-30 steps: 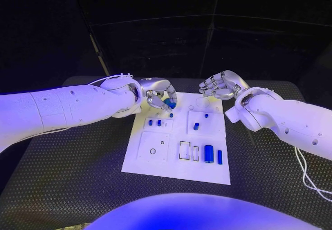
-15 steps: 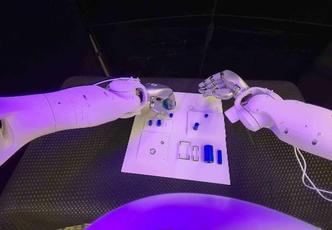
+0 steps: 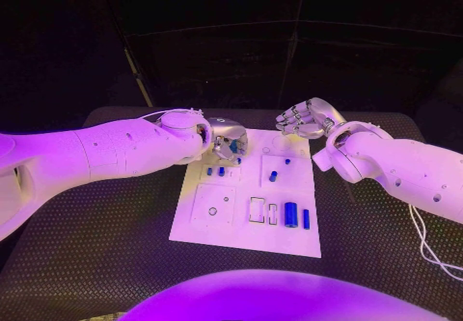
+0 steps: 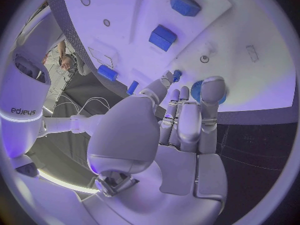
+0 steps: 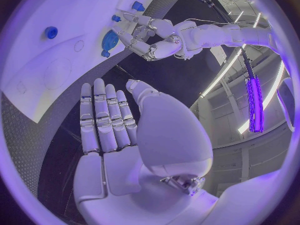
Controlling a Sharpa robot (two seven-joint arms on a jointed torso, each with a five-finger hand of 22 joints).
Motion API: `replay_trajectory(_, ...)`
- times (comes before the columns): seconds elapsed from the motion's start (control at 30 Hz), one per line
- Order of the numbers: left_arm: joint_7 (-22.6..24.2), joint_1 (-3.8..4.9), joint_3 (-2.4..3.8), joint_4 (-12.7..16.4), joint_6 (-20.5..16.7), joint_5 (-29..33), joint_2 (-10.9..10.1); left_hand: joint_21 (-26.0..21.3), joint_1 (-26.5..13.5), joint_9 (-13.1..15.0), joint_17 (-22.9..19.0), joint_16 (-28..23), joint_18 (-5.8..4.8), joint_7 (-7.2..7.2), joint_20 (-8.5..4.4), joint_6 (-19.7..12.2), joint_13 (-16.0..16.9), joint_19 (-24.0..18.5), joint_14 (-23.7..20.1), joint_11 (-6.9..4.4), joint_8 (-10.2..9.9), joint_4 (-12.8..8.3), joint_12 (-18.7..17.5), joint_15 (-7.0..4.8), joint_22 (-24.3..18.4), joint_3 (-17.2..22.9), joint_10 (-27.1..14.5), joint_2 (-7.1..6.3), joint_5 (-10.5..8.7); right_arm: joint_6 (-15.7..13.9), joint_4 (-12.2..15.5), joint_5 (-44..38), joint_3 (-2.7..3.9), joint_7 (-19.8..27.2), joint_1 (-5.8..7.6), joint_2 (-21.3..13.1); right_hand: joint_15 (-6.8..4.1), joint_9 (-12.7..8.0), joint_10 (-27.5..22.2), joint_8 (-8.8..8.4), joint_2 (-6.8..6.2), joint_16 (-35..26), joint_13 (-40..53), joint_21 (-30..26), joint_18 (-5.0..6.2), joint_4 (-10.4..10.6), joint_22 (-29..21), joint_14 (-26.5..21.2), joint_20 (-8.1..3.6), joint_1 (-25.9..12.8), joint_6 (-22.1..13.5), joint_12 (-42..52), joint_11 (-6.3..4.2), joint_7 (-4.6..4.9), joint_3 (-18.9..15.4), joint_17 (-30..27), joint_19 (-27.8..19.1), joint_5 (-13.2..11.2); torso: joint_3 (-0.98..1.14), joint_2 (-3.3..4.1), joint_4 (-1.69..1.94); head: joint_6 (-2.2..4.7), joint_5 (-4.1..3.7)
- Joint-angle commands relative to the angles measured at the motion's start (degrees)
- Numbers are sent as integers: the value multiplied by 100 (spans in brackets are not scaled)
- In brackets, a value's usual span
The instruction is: Assemble the parts on the task board
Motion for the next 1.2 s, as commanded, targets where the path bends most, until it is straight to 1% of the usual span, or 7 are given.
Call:
replay_trajectory(0.03, 3, -7, 5, -65, 158, -49, 48, 48, -9, -6, -12, 16, -59, -5, -13, 75, -5, 46, 147, -6, -24, 2, 33, -44, 39, 40, 86, 75, 18, -32, 11, 1, 4, 53, 10, 11, 11, -5, 25, -5, -7, -20, -9, -35, 27, -6, -7, 43, -8, 16, 11, -38, 25, 37, 28, -8, 38, -6, 1, 1, -2, 1, 7)
replay_trajectory(0.2, -35, -27, 6, -143, 298, -141, 125, 113, 2, -7, -30, 30, -71, -26, -26, 180, -6, 68, 146, -31, -34, -1, 60, -60, 110, 82, 190, 92, 18, -25, 13, 1, 4, 49, 10, 16, 12, -6, 26, -6, -6, -22, -8, -38, 26, -7, -7, 44, -7, 16, 11, -41, 26, 38, 31, -9, 39, -6, 0, 2, -4, 1, 8)
replay_trajectory(0.43, -130, -46, 6, -258, 466, -244, 196, 134, 5, -8, -42, 27, -75, -33, -29, 197, -7, 74, 143, -37, -38, -4, 61, -65, 132, 90, 204, 91, 18, -13, 17, 1, 4, 42, 11, 15, 12, -7, 27, -8, -5, -24, -8, -40, 26, -8, -7, 44, -7, 15, 11, -44, 27, 39, 34, -10, 39, -5, 1, -2, 1, 1, 1)
replay_trajectory(0.73, -225, -62, 7, -324, 584, -268, 257, 168, 2, -10, -41, 34, -83, -36, -32, 218, -10, 85, 143, -40, -44, 1, 58, -69, 168, 102, 214, 102, 18, -6, 19, 1, 4, 41, 11, 17, 12, -7, 27, -8, -5, -24, -8, -40, 26, -8, -7, 44, -7, 15, 11, -44, 27, 39, 34, -10, 39, -5, 1, -3, 0, 1, 2)
replay_trajectory(0.87, -273, -68, 7, -344, 625, -281, 280, 252, 30, -14, -31, 67, -100, -42, -41, 285, -1, 110, 148, -59, -63, -1, 90, -81, 258, 170, 311, 159, 19, -5, 20, 1, 4, 41, 11, 17, 12, -7, 27, -8, -5, -24, -8, -40, 26, -8, -7, 44, -7, 15, 11, -44, 27, 39, 34, -10, 39, -5, 2, -1, -3, 1, 2)
replay_trajectory(1.0, -329, -72, 7, -359, 686, -308, 290, 375, 107, -1, -31, 97, -122, -61, -64, 446, 26, 146, 150, -100, -39, -35, 161, -111, 386, 284, 482, 236, 2, -3, 20, 1, 4, 39, 11, 16, 12, -8, 31, -10, -5, -28, -7, -44, 25, -8, -7, 46, -6, 12, 13, -48, 27, 40, 38, -12, 40, -5, 2, -3, 1, 1, 1)
replay_trajectory(1.2, -340, -77, 8, -373, 684, -357, 295, 497, 161, 5, -39, 131, -145, -79, -97, 626, 55, 170, 150, -141, -32, -74, 213, -143, 518, 422, 640, 304, -1, -1, 20, 1, 4, 39, 11, 15, 12, -8, 31, -10, -5, -28, -7, -44, 25, -8, -7, 46, -6, 12, 13, -48, 27, 40, 38, -12, 40, -5, 1, -3, 2, 1, 0)
